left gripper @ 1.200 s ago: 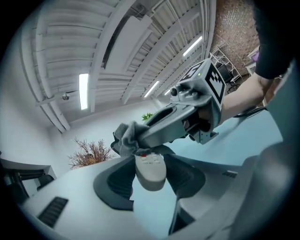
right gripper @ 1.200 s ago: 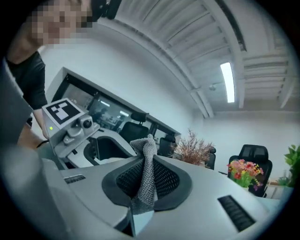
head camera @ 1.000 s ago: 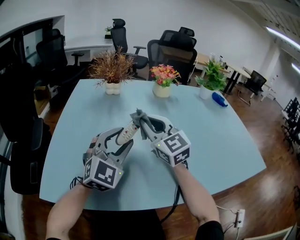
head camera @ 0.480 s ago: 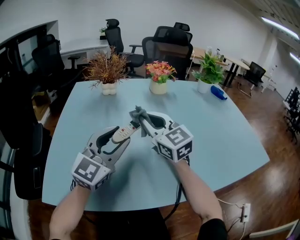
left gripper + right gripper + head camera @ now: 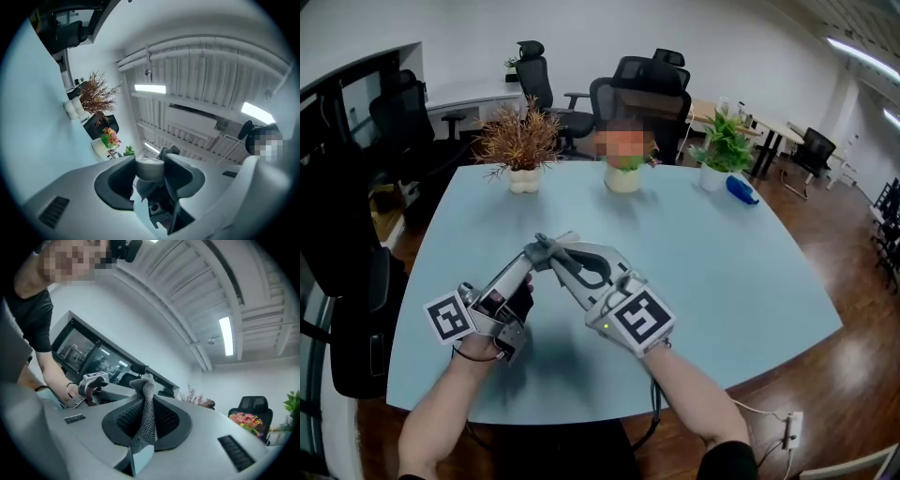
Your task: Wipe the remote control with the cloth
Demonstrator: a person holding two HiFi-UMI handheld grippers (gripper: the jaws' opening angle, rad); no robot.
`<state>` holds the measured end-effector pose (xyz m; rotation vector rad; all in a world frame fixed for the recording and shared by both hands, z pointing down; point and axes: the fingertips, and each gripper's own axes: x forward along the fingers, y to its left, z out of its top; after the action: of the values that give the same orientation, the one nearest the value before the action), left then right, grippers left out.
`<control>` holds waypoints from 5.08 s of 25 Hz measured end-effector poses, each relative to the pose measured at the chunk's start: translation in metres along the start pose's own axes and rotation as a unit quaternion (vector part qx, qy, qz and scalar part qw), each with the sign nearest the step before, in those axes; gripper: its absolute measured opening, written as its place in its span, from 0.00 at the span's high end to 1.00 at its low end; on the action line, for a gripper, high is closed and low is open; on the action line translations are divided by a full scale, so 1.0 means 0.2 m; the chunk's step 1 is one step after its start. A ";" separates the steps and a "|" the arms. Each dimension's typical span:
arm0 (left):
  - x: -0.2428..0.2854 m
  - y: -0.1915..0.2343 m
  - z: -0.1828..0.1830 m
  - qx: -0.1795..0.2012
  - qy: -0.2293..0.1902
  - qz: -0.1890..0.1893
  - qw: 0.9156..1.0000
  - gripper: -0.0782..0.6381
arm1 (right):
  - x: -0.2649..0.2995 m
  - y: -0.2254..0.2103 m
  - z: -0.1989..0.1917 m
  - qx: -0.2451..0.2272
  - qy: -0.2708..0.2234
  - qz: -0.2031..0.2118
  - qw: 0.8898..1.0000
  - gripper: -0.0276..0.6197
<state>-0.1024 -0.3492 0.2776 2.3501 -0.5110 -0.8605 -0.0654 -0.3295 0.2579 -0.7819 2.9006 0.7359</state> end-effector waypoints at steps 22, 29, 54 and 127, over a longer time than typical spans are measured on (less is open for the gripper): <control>0.01 -0.26 -0.08 0.065 0.056 -0.127 0.988 0.63 | -0.26 -0.37 0.17 0.183 -0.133 -0.041 0.973 0.91; -0.09 -0.64 -0.19 0.091 0.094 -0.328 0.936 0.63 | -0.21 -0.15 0.16 0.487 -0.206 0.235 0.816 0.91; -0.10 -0.52 -0.04 0.267 0.067 -0.206 0.939 0.64 | -0.33 -0.22 0.30 0.403 -0.224 0.223 0.859 0.92; -0.27 0.38 -0.51 0.373 0.509 0.265 0.729 0.64 | -0.11 -0.01 -0.46 0.182 0.211 0.039 0.960 0.91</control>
<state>-0.0834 -0.3383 0.4142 2.6045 -1.0455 1.0890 -0.0385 -0.3636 0.3410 -0.8673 3.3062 0.0197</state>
